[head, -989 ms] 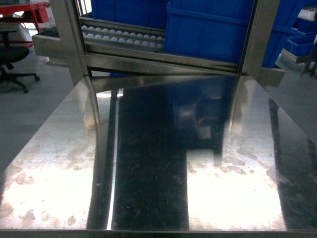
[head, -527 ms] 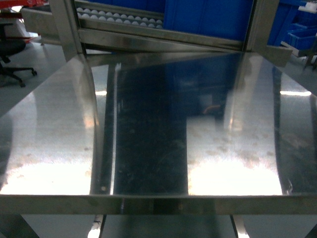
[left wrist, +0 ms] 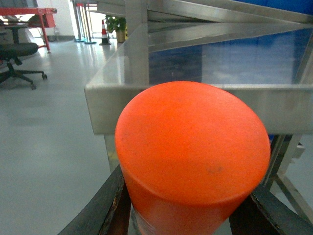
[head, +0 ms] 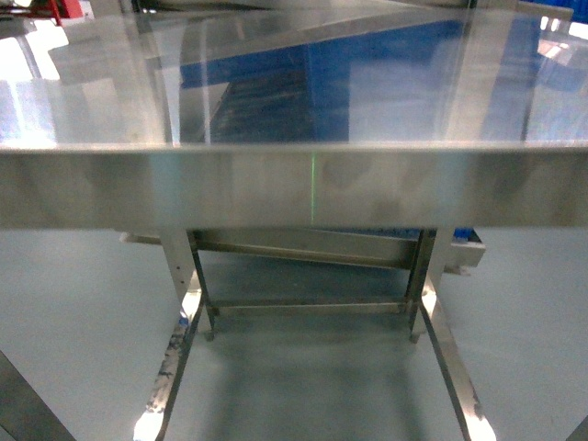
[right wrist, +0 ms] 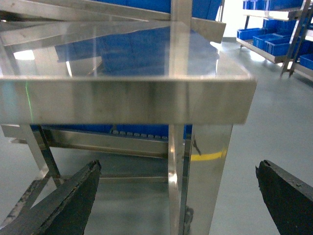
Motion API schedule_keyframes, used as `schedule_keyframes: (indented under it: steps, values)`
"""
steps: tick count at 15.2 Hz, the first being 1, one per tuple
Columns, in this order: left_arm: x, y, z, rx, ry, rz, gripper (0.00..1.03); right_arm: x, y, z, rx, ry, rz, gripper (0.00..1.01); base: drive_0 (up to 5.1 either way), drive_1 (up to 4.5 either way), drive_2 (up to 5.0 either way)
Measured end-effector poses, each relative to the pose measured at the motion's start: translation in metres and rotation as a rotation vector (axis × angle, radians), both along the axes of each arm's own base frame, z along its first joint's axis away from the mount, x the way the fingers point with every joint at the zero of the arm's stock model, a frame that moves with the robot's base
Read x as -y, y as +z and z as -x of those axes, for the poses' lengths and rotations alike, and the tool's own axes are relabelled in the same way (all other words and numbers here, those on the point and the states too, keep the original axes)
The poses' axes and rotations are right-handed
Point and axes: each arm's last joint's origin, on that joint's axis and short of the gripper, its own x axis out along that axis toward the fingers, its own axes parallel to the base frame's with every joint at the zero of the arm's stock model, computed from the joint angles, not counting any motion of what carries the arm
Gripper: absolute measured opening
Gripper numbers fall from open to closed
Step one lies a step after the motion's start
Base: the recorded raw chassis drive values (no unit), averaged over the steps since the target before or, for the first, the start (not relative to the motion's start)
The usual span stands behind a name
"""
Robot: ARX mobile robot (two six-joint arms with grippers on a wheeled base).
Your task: Pick capacitor and pack into box
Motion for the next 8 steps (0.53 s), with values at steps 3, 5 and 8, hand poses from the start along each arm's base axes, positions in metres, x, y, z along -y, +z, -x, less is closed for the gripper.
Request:
schedule_keyframes:
  steps: [3,5,8]
  values:
    - [0.0000,0.0000,0.0000,0.000,0.000,0.000,0.45,0.0000,-0.0001,0.0000,-0.001,0.001,0.001,0.98,0.0,0.00,0.0]
    - [0.0000,0.0000,0.0000,0.000,0.000,0.000,0.45,0.0000,-0.0001,0.0000,-0.001,0.001,0.000,0.98,0.0,0.00,0.0]
    - [0.0000,0.0000,0.0000,0.000,0.002,0.000,0.45,0.0000,0.0000,0.0000,0.000,0.001,0.000,0.98,0.0,0.00,0.0]
